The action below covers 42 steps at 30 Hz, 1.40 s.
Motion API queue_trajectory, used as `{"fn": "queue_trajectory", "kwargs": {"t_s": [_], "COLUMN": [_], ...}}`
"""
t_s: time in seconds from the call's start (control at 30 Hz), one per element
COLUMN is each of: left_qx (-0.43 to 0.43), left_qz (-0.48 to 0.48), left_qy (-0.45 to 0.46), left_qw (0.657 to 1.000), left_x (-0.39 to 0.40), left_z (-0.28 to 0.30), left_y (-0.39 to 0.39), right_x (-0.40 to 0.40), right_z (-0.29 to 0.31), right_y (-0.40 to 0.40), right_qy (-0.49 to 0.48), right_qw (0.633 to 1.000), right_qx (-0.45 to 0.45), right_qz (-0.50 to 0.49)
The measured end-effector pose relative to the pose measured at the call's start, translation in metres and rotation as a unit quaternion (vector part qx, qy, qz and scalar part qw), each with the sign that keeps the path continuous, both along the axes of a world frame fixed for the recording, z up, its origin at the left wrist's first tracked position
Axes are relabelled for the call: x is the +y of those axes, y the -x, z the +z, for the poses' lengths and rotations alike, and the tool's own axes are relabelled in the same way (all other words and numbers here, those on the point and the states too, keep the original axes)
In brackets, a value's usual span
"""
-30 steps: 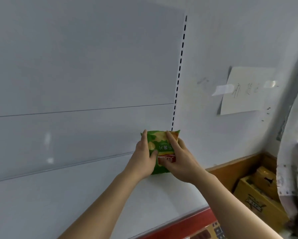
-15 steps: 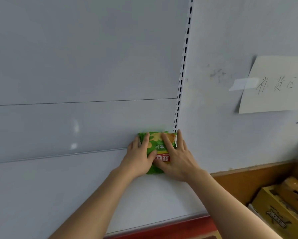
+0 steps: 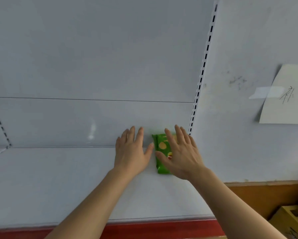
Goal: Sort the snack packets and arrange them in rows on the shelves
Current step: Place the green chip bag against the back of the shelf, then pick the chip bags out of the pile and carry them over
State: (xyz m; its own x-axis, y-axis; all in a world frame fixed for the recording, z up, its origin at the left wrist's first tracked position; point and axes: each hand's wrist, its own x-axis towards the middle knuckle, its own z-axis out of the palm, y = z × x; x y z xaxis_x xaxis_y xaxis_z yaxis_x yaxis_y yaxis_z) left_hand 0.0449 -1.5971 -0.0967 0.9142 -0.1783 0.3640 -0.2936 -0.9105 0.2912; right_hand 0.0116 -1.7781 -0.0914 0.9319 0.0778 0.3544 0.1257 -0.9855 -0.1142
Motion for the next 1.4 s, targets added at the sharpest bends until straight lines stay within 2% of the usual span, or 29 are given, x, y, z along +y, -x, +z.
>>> {"fn": "queue_trajectory", "kwargs": {"t_s": [0.3, 0.6, 1.03, 1.4], "left_qx": [-0.027, -0.044, -0.065, -0.039], "left_qz": [0.102, 0.196, 0.396, 0.473], "left_qy": [-0.007, -0.003, 0.017, 0.002], "left_qw": [0.994, 0.980, 0.916, 0.880], "left_x": [0.128, 0.304, 0.558, 0.744], "left_z": [0.013, 0.033, 0.025, 0.035], "left_y": [0.046, 0.122, 0.230, 0.226], "right_x": [0.122, 0.307, 0.599, 0.819], "right_z": [0.013, 0.034, 0.026, 0.031], "right_y": [0.008, 0.042, 0.092, 0.061], "right_qy": [0.027, 0.027, 0.027, 0.023], "right_qw": [0.994, 0.973, 0.908, 0.867], "right_qx": [0.014, 0.001, -0.017, -0.035], "right_qz": [0.107, 0.228, 0.417, 0.496]}}
